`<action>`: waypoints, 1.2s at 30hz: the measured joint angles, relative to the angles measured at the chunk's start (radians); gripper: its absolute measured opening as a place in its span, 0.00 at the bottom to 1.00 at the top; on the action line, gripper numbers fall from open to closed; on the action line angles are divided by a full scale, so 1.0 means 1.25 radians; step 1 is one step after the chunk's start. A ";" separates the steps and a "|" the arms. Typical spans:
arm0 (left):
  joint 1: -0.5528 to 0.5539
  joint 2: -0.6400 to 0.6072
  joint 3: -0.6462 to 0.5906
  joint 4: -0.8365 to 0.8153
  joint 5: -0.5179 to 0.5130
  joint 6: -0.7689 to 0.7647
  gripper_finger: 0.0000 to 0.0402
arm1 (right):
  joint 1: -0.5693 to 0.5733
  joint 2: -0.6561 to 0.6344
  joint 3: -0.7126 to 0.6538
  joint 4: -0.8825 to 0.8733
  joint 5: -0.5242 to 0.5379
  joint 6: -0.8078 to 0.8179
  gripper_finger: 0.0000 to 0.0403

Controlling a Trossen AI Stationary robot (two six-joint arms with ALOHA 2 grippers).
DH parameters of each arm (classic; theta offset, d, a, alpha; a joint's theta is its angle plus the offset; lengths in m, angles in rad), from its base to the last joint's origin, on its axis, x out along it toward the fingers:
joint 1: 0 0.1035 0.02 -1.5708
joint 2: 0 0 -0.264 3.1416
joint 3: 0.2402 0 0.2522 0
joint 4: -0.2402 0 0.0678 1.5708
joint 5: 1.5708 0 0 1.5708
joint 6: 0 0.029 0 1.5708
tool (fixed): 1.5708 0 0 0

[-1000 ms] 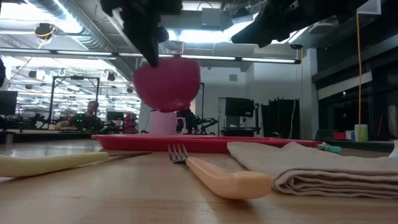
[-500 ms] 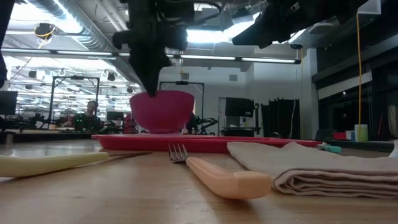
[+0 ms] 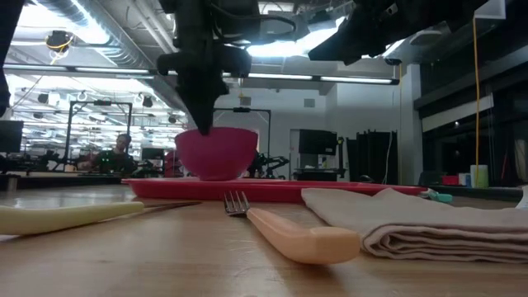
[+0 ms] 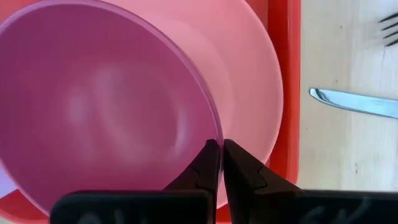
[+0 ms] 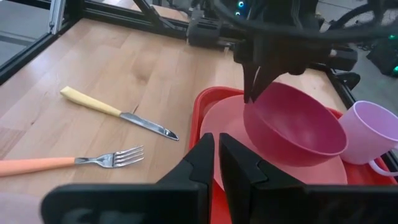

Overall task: Set up tray
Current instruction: Put the red bowl on top of the pink plate

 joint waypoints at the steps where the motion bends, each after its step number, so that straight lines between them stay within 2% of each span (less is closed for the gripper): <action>1: 0.000 0.001 0.000 -0.001 0.000 0.000 0.01 | 0.000 0.000 0.000 -0.001 0.000 0.000 0.08; 36: -0.001 0.024 -0.001 0.005 -0.014 -0.003 0.01 | 0.000 0.000 0.000 -0.002 0.000 0.000 0.08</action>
